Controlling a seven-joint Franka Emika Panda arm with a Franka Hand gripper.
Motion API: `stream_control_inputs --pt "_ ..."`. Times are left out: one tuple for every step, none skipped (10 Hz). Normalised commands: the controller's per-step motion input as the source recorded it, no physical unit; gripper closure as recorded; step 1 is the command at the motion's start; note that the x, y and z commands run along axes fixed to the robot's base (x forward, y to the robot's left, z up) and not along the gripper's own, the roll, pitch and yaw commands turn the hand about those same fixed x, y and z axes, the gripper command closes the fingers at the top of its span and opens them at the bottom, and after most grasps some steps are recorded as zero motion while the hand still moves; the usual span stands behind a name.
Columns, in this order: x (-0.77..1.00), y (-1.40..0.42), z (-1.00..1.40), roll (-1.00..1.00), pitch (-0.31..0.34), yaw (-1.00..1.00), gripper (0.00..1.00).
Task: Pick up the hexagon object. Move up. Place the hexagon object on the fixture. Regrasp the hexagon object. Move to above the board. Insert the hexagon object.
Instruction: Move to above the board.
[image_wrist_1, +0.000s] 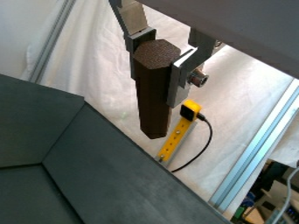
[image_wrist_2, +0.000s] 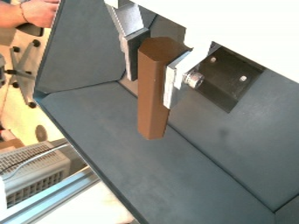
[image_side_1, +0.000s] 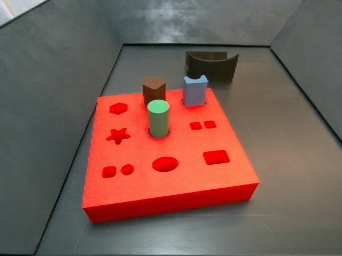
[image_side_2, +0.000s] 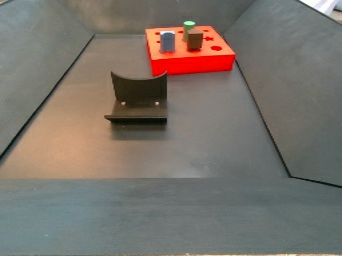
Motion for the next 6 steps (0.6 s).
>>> stream_control_inputs --pt "-0.44 -1.00 0.05 -1.00 -0.058 -0.02 1.00" --pt "-0.46 -1.00 0.05 -1.00 -0.068 -0.02 1.00" --pt "-0.46 -1.00 0.05 -1.00 -0.073 -0.03 1.00" --pt "-0.46 -1.00 0.05 -1.00 -0.080 -0.04 1.00" --pt "-0.47 -1.00 0.05 -1.00 -0.081 -0.04 1.00" --pt "-0.48 -1.00 0.04 -1.00 -0.084 -0.05 1.00"
